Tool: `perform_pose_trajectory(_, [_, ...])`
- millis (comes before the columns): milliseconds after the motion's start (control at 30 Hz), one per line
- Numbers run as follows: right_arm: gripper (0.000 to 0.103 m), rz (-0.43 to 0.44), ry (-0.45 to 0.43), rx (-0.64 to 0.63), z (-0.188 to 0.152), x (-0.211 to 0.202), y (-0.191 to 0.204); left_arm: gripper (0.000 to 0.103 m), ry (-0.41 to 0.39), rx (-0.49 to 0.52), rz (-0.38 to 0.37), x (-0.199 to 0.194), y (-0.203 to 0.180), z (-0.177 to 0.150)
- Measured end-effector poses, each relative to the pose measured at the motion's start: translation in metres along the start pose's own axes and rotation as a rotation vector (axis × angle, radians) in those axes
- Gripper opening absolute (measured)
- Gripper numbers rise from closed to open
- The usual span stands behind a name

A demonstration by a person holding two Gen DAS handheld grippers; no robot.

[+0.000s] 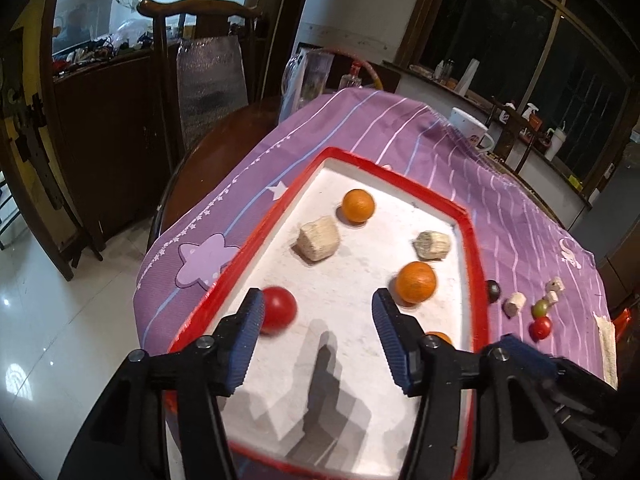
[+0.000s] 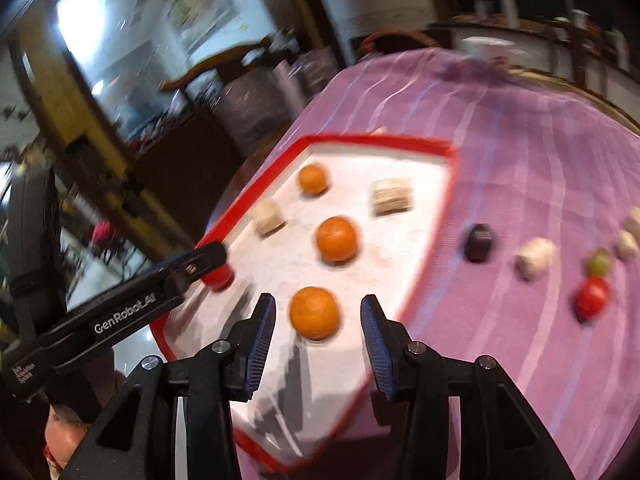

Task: Organize fruits

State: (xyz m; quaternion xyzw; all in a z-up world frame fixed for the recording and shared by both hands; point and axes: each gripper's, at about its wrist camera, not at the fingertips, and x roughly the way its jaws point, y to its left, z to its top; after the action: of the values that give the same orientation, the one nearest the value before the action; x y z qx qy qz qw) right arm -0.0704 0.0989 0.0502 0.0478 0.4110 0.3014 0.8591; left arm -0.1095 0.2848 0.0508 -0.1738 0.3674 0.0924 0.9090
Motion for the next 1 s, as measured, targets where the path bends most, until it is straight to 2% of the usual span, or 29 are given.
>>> perform_pose_trajectory(133, [0.051,-0.163,-0.175,0.101,-0.011,-0.056,-0.017,0.058,-0.01,0.017,-0.017,-0.013,-0.018,-0.003])
perform_pose_trajectory(267, [0.055,-0.24,-0.284,0.167,-0.015,-0.103,-0.025,0.058,-0.003,0.082,-0.008,-0.023,-0.05,-0.006])
perform_pose_trajectory(367, [0.058,-0.266,-0.298,0.146,-0.01,-0.122,-0.025,0.059,0.002,0.126,-0.021,-0.031,-0.075,-0.006])
perform_pose_trajectory(500, [0.061,-0.275,-0.292,0.128,-0.011,-0.136,-0.034,0.066,-0.023,0.167,-0.022,-0.04,-0.093,-0.012])
perform_pose_trajectory(767, [0.061,-0.221,-0.303,0.264,-0.042,-0.144,-0.078,0.066,0.014,0.149,-0.036,-0.033,-0.101,-0.029])
perform_pose_trajectory(1000, [0.062,-0.221,-0.3,0.297,-0.055,-0.154,-0.096,0.066,0.023,0.197,-0.059,-0.035,-0.131,-0.041])
